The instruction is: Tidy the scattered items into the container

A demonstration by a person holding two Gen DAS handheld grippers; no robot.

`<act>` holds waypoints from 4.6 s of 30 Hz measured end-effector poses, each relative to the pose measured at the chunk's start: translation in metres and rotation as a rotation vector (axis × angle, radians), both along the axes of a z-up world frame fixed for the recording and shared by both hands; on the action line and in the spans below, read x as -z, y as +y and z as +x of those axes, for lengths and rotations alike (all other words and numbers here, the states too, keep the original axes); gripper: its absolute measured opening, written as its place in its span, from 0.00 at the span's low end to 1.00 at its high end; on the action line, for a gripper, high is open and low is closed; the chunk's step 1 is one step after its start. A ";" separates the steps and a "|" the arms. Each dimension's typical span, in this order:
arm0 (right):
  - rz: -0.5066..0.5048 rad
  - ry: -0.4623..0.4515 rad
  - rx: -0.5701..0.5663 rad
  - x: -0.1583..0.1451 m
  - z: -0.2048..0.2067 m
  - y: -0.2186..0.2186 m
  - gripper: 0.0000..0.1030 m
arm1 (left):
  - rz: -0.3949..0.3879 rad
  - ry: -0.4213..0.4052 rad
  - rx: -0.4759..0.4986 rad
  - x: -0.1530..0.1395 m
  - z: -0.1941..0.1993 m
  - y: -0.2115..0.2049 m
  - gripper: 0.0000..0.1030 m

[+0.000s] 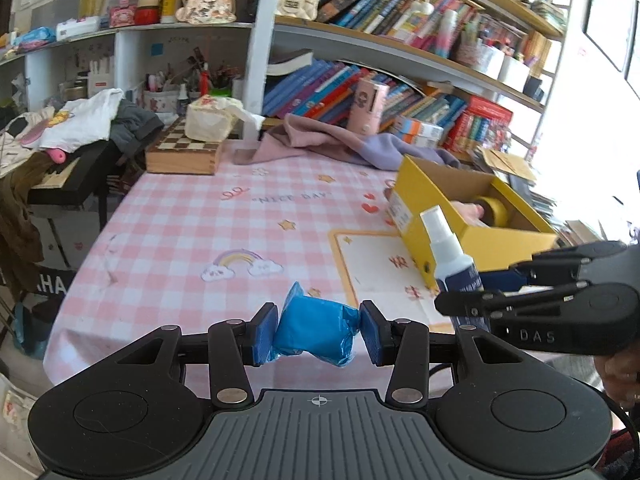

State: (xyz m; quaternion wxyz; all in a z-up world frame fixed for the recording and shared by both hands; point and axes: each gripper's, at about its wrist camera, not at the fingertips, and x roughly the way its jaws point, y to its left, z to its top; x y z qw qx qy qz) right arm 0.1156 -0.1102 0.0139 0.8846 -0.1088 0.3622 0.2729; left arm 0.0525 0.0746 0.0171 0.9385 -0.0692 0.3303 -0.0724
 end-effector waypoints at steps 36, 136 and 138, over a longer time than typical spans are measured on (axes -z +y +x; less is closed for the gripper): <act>-0.033 0.050 0.476 0.019 -0.096 -0.143 0.30 | -0.023 0.022 0.381 0.004 0.002 -0.131 0.42; 0.069 -0.310 0.355 -0.019 0.081 -0.197 0.88 | 0.196 -0.179 -0.146 -0.012 0.093 -0.181 1.00; 0.067 -0.319 0.353 -0.020 0.064 -0.186 0.88 | 0.201 -0.177 -0.162 -0.009 0.077 -0.171 1.00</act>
